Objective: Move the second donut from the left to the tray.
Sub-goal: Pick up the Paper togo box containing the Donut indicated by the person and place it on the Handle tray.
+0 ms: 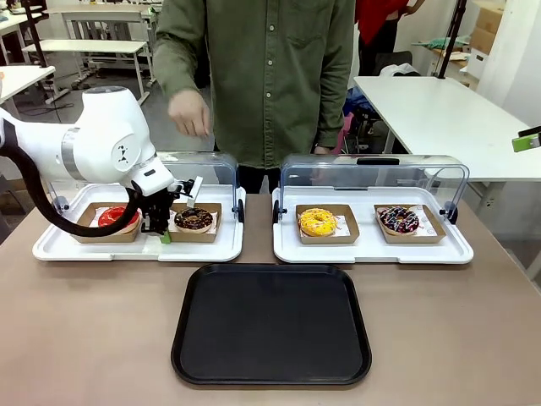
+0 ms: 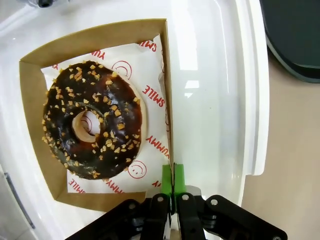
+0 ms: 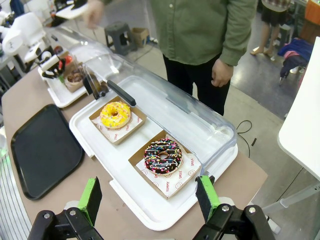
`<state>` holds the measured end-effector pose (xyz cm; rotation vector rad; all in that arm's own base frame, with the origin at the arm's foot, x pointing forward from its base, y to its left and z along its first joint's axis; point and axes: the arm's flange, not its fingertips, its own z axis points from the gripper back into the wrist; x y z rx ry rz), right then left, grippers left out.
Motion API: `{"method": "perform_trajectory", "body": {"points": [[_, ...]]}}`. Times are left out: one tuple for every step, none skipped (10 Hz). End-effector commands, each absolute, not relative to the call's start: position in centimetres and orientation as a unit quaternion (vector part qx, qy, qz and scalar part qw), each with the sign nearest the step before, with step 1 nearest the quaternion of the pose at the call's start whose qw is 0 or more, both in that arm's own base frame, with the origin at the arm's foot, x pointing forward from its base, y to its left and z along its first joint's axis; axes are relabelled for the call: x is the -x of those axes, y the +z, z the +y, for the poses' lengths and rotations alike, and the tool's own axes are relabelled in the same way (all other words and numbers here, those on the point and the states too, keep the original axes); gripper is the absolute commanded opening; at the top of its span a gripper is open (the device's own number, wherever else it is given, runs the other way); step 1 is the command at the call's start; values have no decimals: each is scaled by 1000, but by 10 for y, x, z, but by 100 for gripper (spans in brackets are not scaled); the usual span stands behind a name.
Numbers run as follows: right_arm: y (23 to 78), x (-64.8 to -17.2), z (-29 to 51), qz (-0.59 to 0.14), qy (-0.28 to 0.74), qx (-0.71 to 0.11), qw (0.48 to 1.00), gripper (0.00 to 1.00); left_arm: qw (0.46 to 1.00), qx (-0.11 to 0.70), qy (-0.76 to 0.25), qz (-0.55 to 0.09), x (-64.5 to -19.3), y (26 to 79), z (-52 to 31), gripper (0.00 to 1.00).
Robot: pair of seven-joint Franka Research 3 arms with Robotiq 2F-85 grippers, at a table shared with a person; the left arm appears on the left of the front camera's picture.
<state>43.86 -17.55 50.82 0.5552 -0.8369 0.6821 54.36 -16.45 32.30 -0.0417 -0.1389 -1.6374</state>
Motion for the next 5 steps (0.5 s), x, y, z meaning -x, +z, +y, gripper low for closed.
{"method": "perform_trajectory", "body": {"points": [[509,-437,-172,-397,315,-264,821,100,680,11,-731,-63,-535,321,-165,0],[509,-437,-172,-397,315,-264,821,100,680,11,-731,-63,-535,321,-165,0],[509,-437,-172,-397,315,-264,821,100,680,18,-730,-63,-543,324,-166,2],[509,-437,-172,-397,315,-264,821,100,693,0,-716,-83,-532,339,-166,2],[509,-437,-172,-397,315,-264,821,100,702,-10,-706,-97,-522,354,-165,2]]}}
